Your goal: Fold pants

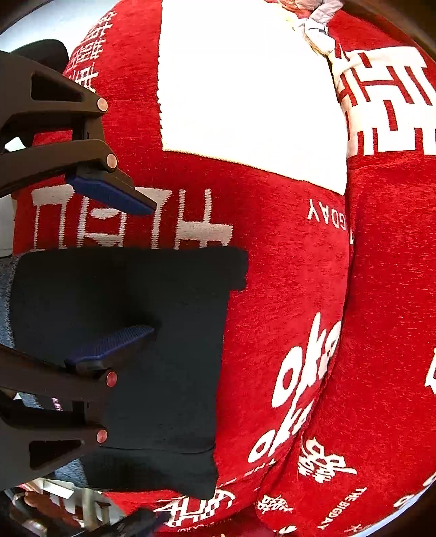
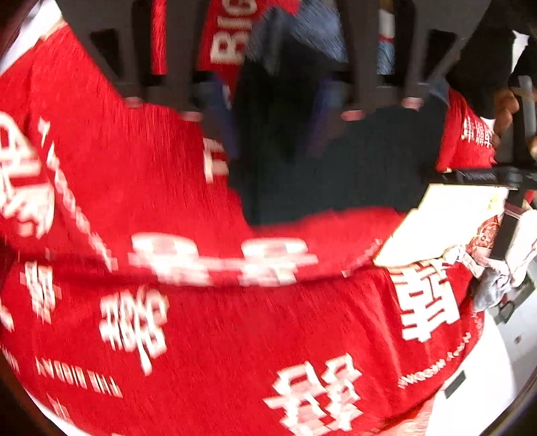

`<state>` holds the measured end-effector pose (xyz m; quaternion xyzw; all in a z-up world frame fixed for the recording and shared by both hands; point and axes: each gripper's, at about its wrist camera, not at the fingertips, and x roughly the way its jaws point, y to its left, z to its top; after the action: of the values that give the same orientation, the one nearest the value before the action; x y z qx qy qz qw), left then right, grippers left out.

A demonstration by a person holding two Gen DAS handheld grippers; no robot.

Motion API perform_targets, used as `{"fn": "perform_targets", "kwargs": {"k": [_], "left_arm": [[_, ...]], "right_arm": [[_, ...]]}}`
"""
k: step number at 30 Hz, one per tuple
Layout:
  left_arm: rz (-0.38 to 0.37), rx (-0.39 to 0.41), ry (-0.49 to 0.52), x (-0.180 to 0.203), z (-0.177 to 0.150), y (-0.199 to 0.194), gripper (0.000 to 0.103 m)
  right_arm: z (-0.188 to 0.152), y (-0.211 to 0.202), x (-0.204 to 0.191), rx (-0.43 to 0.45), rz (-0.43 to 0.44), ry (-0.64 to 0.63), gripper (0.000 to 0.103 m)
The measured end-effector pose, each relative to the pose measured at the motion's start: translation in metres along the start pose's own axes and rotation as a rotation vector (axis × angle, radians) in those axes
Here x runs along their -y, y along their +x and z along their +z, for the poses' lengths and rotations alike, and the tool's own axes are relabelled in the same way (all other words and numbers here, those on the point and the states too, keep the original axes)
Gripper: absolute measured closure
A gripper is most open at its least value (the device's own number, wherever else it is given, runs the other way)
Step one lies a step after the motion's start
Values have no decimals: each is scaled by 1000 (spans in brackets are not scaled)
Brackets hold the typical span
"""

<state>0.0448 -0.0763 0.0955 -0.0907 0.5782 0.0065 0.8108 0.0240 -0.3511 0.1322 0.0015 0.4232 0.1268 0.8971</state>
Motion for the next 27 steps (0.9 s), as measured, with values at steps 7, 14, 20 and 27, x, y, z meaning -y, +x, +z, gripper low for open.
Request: {"fn": "perform_targets", "kwargs": {"k": [7,14,20,27], "left_arm": [[62,9,12,22,22,17,34],[69,-33,-9,14,38,51,1],[73,-23,15,21,38,41,1],[-24,23,73,23,-4,-6,1]], "right_arm": [[33,68,-49,-104,166,-92,23],[38,124,7,-217,163,145,68],[39,125,3,-201,145,88,70],[20,60,-41,-107,27,-106,12]]}}
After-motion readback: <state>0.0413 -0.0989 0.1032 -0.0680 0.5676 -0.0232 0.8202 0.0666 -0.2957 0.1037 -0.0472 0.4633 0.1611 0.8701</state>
